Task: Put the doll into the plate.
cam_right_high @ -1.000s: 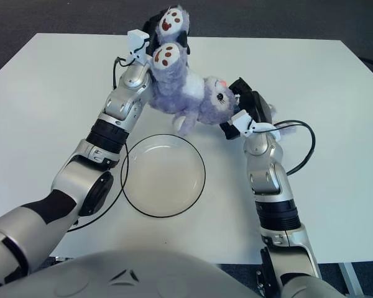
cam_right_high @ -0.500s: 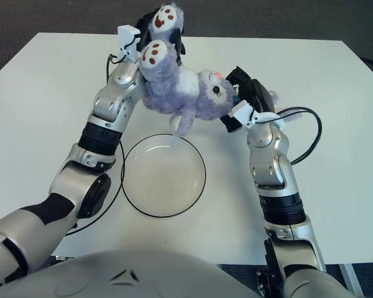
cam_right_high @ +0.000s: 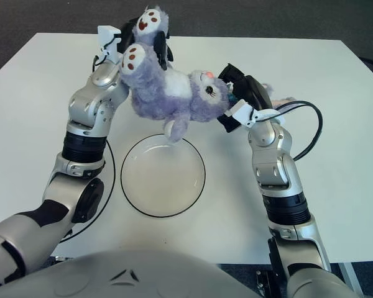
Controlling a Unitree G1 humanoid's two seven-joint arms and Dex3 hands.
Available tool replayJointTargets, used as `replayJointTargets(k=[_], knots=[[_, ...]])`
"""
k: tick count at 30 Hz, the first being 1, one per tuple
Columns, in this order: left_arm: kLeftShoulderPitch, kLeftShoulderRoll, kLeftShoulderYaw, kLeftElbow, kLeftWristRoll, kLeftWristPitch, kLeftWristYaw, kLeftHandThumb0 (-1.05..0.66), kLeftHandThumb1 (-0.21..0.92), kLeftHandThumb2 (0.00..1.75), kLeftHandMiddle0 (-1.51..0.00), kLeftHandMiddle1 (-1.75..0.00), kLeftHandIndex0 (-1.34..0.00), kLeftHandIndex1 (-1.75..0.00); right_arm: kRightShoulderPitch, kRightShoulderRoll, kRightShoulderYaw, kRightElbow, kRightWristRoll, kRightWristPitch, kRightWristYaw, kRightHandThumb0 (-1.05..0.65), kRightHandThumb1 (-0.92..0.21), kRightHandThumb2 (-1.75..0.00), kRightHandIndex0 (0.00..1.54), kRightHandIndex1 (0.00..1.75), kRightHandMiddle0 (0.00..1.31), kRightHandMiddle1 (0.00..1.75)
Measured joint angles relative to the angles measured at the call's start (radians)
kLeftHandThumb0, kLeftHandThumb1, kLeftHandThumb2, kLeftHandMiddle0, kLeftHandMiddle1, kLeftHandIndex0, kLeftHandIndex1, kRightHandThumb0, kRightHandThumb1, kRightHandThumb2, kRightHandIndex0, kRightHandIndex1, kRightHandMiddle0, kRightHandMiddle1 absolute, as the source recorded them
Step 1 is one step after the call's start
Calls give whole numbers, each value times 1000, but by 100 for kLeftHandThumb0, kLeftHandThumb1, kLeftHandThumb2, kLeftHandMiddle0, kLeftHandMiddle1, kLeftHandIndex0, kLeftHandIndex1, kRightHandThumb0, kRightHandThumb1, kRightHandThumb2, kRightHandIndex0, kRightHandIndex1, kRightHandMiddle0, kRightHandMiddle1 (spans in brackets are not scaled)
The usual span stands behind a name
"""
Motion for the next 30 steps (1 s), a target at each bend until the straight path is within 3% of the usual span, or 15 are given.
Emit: replayJointTargets(k=[10,19,23,30], knots=[[70,44,42,-110,-55,83,-54,52,17,149,-73,-175,-98,-175,19,2,7,-77,5,31,64,0,-4,-164,82,173,59,175],[127,82,39,-146,-53,50,-93,52,18,148,-72,-175,-95,-175,33,10,23,-140,10,93,111,0,-4,-163,83,171,59,175],[170,102,39,-175,-53,42,-108,52,19,147,-71,-175,-91,-175,38,8,27,-161,9,94,120,0,3,-171,86,174,65,175],[241,136,45,-213,-58,32,-140,52,19,147,-71,-175,-90,-175,45,2,29,-201,5,114,147,0,-3,-166,82,175,60,175]])
